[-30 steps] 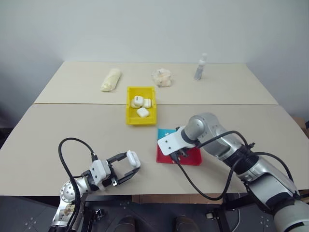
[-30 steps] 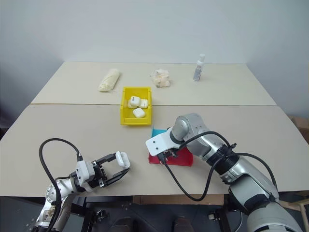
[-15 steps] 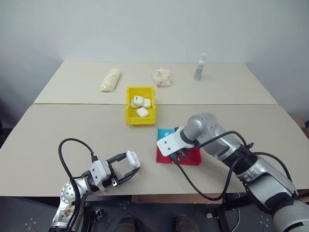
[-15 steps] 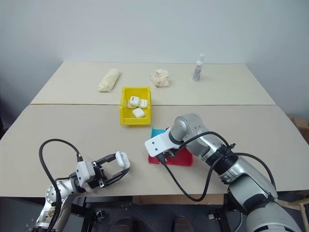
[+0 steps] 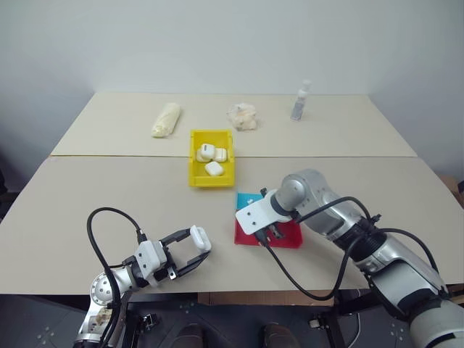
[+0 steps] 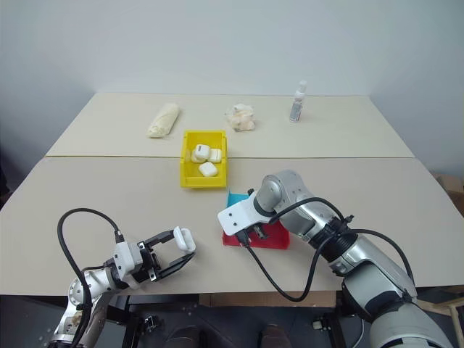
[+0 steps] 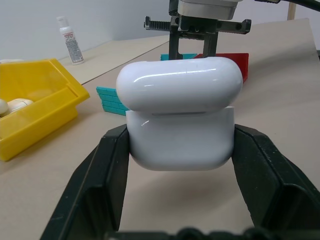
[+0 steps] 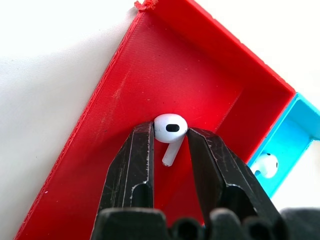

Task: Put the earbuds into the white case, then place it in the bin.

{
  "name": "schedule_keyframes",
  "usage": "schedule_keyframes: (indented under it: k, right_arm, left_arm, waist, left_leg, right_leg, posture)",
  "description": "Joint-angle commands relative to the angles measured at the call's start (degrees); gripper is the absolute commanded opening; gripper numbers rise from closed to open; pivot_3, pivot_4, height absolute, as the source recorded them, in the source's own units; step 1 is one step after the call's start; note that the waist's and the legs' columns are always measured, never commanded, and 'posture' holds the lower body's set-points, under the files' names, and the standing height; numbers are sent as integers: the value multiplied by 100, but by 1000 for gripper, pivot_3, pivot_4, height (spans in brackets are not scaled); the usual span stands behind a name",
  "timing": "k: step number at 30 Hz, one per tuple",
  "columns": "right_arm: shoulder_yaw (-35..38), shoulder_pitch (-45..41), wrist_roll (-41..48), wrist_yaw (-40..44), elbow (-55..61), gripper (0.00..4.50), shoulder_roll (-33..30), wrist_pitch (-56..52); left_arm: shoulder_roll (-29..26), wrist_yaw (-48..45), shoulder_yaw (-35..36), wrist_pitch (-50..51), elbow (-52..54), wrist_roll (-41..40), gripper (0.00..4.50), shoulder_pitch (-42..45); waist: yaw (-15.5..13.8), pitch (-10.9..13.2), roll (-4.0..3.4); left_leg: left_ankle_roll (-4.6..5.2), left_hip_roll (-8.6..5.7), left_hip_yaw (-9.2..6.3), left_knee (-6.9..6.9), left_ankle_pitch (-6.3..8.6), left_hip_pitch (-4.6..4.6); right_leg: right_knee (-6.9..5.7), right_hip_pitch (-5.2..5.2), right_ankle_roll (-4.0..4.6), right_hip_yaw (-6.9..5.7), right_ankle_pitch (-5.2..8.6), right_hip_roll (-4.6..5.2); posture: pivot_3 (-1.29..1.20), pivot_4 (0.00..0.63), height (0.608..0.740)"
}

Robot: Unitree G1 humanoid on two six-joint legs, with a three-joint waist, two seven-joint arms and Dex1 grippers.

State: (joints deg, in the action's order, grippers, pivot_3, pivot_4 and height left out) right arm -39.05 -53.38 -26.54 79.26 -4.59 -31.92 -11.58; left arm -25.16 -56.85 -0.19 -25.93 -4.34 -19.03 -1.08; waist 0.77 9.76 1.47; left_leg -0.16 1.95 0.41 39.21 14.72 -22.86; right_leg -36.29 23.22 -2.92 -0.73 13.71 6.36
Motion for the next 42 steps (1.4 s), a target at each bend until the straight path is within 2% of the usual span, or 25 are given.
schedule_keyframes:
  k: [1,3,13,18,22,27,31,35,38,40,42]
  right_arm:
    - [56,23,-29,36,67,1247,-16,84]
    - [58,50,-36,36,99,923,-32,94]
    - [113,149,-79,-26,211,923,-28,-11]
    - [624,241,137,-41,927,923,-152,-504]
    - [1521,533,457,-385,1920,923,-439,-800]
    - [3439,1391,1314,-676,3205,923,-807,-2001]
    - [4655,1653,1999,-1166,3637,923,-643,-2802]
    - [6290,1798,3488,-1675,4295,923,47,-3176]
    - [6851,2127,4692,-1882,4884,923,657,-3045]
    - [6762,2388,5121,-2122,5189,923,942,-2829]
    - [6344,2549,5198,-2437,5334,923,1052,-2725]
  left_arm:
    - [-16,38,-21,-113,216,24,2757,-45]
    - [-15,35,-18,-121,214,29,2757,-49]
    - [-6,8,-6,-112,183,20,2757,11]
    - [29,-24,30,169,485,-332,2757,212]
    - [55,-99,-34,558,800,-686,2757,497]
    - [303,-103,-332,1386,1258,-1188,2757,1195]
    - [449,-319,-412,1860,1296,-1588,2757,1658]
    - [537,-502,-400,2860,1592,-2498,2757,2149]
    - [471,-905,-378,3159,1622,-2763,2757,2403]
    - [472,-1155,-361,3229,1563,-2822,2757,2569]
    - [526,-1174,-329,3355,1547,-2871,2757,2720]
  waist:
    - [0,0,0]
    - [0,0,0]
    - [1,0,0]
    - [-8,0,0]
    - [-47,0,0]
    - [-146,0,0]
    - [-122,0,0]
    - [-80,0,0]
    - [-59,0,0]
    - [-60,0,-1]
    - [-44,0,-1]
  left_leg:
    - [0,0,0,0,0,0]
    - [0,0,0,0,0,0]
    - [0,0,0,0,0,1]
    - [0,0,0,0,0,-3]
    - [-1,-1,-4,0,0,-11]
    - [-1,-1,-7,0,0,-9]
    - [-1,-4,-5,0,0,-7]
    - [0,1,-8,-1,0,-4]
    - [0,1,-7,-2,0,-2]
    - [0,1,-11,-4,0,-2]
    - [0,0,-6,-3,0,-1]
  right_leg:
    - [0,0,0,0,0,0]
    - [0,0,0,0,0,0]
    - [0,-1,0,0,0,0]
    - [1,1,0,0,0,0]
    - [3,4,0,-5,0,2]
    - [9,-6,-1,-9,-1,3]
    - [7,-8,-1,-6,-2,3]
    - [7,-8,0,-1,-2,-6]
    - [6,-8,0,3,-2,-5]
    - [9,-13,0,-2,-2,-6]
    - [6,-11,0,5,-2,-5]
  posture:
    - [0,150,740]
    - [0,150,740]
    - [0,150,740]
    - [0,150,740]
    - [0,150,740]
    - [0,150,740]
    - [0,150,740]
    - [0,150,740]
    - [0,150,740]
    - [0,150,740]
    - [0,150,740]
